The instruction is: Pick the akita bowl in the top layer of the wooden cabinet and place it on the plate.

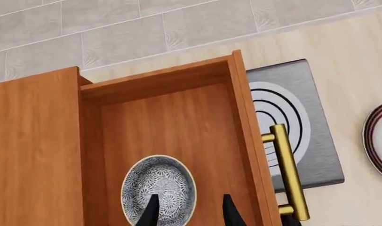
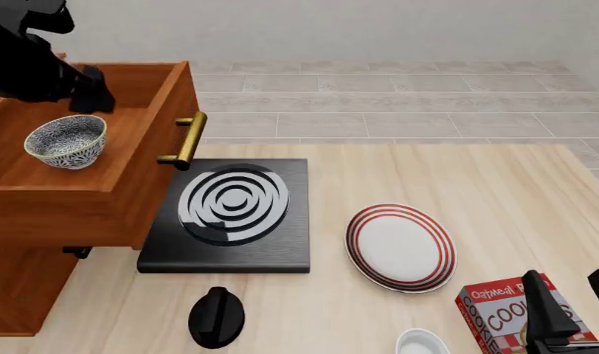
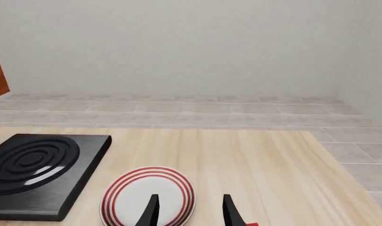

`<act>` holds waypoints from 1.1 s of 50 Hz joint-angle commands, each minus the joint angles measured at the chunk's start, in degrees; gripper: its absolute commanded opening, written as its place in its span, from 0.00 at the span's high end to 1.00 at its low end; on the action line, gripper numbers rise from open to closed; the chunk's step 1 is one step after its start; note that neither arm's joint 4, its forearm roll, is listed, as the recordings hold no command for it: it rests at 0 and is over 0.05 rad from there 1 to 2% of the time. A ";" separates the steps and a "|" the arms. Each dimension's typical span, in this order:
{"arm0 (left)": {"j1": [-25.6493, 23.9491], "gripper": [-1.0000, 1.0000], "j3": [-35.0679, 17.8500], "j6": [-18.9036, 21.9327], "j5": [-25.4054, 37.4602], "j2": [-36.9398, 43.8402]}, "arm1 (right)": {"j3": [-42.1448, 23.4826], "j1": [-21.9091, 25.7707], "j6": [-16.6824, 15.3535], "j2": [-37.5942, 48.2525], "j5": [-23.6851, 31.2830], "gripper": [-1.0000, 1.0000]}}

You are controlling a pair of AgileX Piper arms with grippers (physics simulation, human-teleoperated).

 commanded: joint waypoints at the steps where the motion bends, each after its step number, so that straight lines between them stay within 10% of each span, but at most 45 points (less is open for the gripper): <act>1: -0.90 0.00 2.50 -0.97 -0.68 -0.13 | -0.04 0.02 -0.01 0.01 0.04 0.00; 55: 1.94 0.00 13.13 -0.29 -8.31 -0.72 | 0.08 -0.11 0.24 -0.09 0.21 0.00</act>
